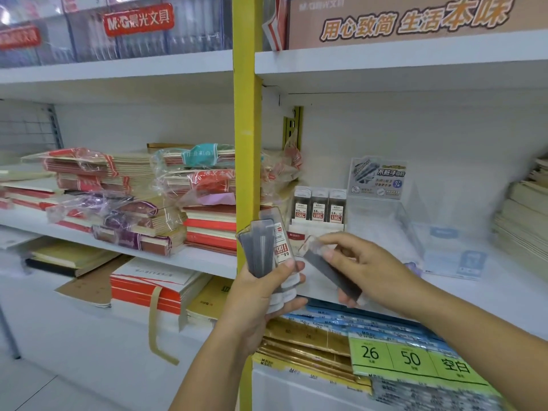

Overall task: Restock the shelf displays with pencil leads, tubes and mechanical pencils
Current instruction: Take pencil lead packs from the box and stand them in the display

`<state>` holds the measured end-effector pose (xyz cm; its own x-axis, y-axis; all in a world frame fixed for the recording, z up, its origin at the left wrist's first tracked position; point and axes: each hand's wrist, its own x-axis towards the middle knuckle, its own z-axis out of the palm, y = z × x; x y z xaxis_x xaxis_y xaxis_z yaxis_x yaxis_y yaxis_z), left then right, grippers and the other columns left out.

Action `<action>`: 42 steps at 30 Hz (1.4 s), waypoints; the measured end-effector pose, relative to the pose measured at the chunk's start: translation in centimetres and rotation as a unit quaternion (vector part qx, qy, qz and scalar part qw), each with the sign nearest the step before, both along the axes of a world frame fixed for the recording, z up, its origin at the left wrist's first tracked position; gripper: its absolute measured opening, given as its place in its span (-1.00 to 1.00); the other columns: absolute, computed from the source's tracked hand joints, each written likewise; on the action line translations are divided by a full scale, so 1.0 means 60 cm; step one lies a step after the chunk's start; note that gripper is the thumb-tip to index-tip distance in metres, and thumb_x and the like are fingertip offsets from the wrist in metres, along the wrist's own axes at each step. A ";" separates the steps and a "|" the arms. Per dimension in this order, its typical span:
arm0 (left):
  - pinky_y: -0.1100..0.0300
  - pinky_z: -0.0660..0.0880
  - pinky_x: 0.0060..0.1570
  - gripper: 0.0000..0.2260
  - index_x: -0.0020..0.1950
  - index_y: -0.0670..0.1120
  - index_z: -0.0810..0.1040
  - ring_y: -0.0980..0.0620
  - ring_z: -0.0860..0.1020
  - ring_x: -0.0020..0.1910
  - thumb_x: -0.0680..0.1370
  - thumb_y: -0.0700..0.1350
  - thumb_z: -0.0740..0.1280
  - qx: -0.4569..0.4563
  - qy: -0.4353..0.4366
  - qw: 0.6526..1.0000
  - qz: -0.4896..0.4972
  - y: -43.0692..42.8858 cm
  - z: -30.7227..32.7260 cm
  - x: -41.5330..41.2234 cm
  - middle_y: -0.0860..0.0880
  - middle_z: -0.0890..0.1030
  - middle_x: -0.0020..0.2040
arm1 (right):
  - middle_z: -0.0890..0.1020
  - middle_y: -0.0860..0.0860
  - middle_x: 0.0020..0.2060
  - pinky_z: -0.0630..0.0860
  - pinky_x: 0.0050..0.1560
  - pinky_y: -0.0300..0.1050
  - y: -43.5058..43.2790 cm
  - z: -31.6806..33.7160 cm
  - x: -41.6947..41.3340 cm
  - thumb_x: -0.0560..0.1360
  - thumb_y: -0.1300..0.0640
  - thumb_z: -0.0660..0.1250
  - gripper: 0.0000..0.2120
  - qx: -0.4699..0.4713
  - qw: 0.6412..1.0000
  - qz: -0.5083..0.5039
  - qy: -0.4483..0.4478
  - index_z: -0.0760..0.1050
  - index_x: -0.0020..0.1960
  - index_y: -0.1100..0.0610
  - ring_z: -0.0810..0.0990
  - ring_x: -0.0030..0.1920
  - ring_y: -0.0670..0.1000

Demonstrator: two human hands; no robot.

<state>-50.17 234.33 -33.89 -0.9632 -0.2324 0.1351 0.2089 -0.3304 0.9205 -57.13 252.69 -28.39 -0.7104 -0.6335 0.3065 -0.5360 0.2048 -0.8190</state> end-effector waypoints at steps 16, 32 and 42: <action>0.17 0.58 -0.33 -0.51 0.19 -0.06 0.59 0.02 0.73 -0.18 0.29 -0.07 0.59 0.037 -0.028 0.996 0.074 0.005 0.006 0.000 -0.06 0.74 -0.13 | 0.40 -0.34 0.07 0.37 0.18 -0.40 0.041 -0.026 0.013 0.48 0.18 0.41 -0.74 0.065 0.977 -0.023 0.201 0.52 0.07 -0.12 0.42 0.21 -0.25; 0.24 0.59 -0.36 -0.68 0.15 0.05 0.55 0.08 0.73 -0.17 0.46 -0.12 0.53 -0.016 -0.014 0.996 0.083 0.000 0.011 -0.021 0.04 0.74 -0.16 | 0.53 -0.04 -0.11 0.37 -0.05 -0.21 -0.005 0.159 -0.156 0.52 0.18 0.38 -0.69 0.163 0.873 -0.178 0.425 0.56 0.26 0.02 0.49 -0.14 -0.05; 0.26 0.57 -0.38 -0.70 0.13 0.01 0.57 0.09 0.71 -0.27 0.44 -0.12 0.54 -0.023 -0.011 0.996 0.083 -0.003 0.010 -0.028 0.02 0.72 -0.22 | 0.61 0.07 0.13 0.42 0.06 -0.16 -0.026 0.116 -0.204 0.56 0.20 0.30 -0.57 0.250 0.874 -0.173 0.379 0.40 0.41 0.01 0.57 0.09 0.07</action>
